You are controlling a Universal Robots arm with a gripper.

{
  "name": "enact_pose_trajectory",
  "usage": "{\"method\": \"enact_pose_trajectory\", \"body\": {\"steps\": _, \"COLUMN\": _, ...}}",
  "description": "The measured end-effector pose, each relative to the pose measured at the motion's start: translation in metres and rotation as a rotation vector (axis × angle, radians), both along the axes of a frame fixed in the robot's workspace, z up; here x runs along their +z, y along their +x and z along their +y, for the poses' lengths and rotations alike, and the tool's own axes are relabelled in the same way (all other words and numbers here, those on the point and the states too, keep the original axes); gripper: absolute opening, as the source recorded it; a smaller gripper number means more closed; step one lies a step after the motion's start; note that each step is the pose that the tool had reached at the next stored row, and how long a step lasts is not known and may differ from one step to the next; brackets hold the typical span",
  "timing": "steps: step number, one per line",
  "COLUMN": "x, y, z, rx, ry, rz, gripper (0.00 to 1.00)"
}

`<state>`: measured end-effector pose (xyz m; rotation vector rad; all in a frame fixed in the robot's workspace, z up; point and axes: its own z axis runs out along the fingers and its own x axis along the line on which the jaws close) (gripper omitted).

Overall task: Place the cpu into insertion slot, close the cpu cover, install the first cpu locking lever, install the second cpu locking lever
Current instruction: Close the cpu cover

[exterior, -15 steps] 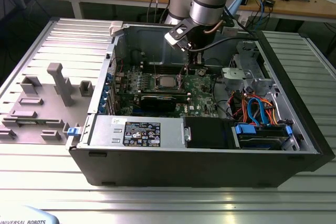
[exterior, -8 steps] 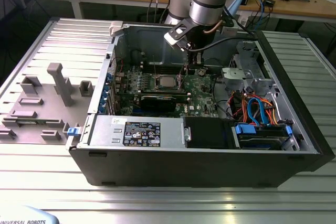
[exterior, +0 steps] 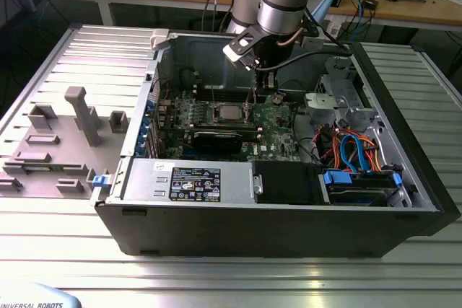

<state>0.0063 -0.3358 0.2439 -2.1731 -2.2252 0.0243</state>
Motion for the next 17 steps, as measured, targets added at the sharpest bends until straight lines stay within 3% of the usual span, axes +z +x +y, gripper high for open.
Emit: {"method": "enact_pose_trajectory", "body": {"steps": 17, "x": -0.0002, "y": -0.0046, "z": 0.0000, "rx": 0.000, "ry": 0.0000, "rz": 0.0001, "gripper": 0.11}}
